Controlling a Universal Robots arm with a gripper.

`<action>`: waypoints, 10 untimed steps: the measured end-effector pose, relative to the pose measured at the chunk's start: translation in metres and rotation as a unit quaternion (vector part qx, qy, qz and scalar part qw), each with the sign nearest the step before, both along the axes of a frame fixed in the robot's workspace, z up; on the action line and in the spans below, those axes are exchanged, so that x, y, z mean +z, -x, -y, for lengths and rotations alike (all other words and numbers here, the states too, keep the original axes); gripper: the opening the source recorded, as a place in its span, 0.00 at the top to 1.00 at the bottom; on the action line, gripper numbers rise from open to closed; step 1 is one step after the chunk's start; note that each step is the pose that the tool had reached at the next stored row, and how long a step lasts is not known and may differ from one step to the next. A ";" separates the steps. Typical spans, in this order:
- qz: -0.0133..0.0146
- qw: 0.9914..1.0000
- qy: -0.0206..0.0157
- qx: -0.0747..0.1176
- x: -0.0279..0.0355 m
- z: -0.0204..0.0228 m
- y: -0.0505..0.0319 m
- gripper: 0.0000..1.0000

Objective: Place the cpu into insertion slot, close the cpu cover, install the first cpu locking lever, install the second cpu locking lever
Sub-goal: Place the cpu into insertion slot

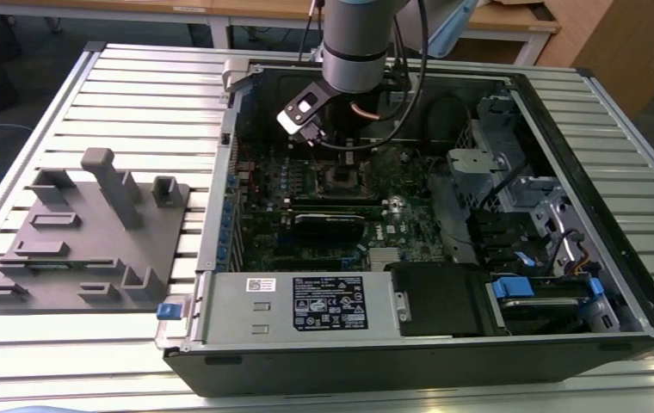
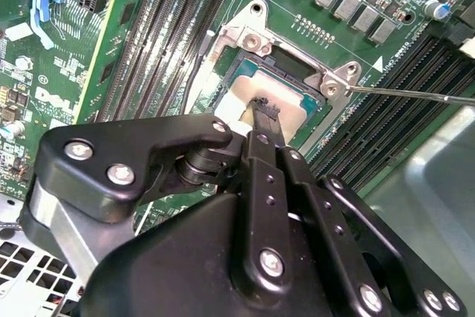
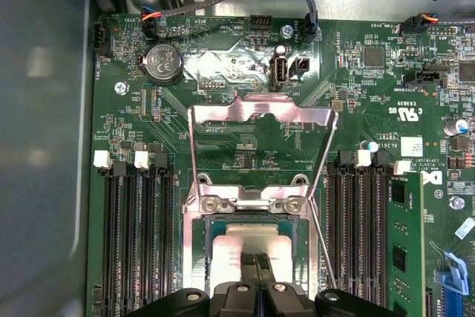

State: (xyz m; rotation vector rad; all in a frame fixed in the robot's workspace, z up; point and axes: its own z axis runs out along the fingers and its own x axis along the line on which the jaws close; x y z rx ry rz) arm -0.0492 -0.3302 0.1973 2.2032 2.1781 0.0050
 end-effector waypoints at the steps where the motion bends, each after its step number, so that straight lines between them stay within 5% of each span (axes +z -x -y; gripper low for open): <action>1: 0.000 1.000 0.000 0.000 0.0000 0.0000 0.0000 0.89; 10: 0.001 1.000 -0.002 0.000 0.0026 -0.0005 -0.0003 0.89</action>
